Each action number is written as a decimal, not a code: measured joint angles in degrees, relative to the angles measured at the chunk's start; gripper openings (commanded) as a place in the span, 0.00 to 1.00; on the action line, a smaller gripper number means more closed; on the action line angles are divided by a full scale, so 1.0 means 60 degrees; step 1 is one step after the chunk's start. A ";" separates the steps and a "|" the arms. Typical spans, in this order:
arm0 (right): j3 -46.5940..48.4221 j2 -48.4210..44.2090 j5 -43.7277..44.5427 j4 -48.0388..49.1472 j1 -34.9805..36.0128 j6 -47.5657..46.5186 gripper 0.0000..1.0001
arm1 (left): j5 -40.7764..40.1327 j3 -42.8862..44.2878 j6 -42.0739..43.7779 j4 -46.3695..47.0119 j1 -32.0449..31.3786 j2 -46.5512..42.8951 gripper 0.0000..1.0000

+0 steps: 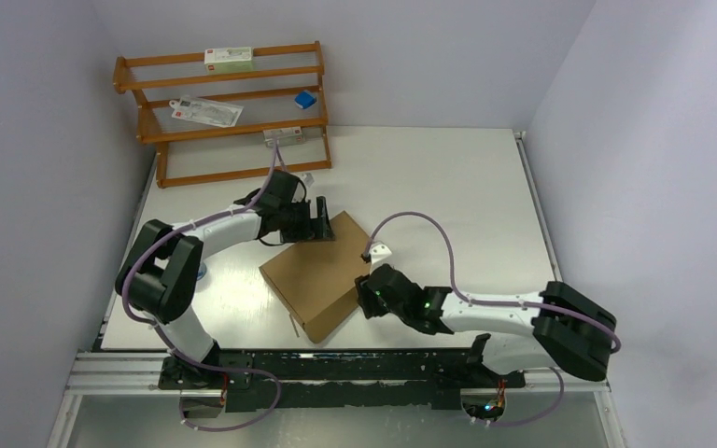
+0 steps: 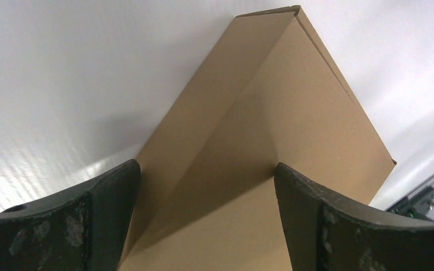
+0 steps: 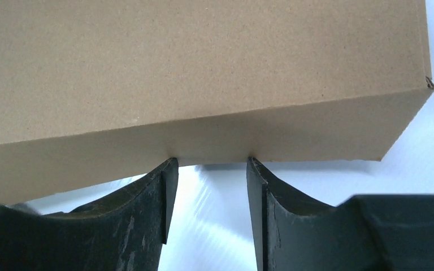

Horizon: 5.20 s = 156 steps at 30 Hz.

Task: Fold the paper box

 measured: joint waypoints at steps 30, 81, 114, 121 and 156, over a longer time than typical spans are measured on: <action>0.1432 0.1166 -0.1439 -0.0335 0.0787 -0.1592 0.45 | -0.2422 -0.1129 -0.0539 -0.1013 0.1934 -0.1814 0.95; 0.1271 0.2160 -0.1443 0.0878 0.0896 -0.1632 0.40 | -0.3697 -0.2302 -0.1213 -0.1596 0.2164 -0.3621 0.97; 0.1042 0.4189 -0.0270 0.5067 0.1024 -0.1188 0.35 | -0.1534 -0.5220 -0.1931 0.2779 0.2550 -0.4801 0.82; 0.0984 0.4430 0.0317 0.5588 0.1020 -0.1351 0.36 | -0.2062 -0.5548 -0.2262 0.2696 0.1960 -0.5344 0.81; 0.0670 0.2452 -0.1082 0.2320 0.0882 -0.2277 0.28 | -0.3548 -0.3781 -0.2783 0.1162 -0.0127 -0.3625 0.87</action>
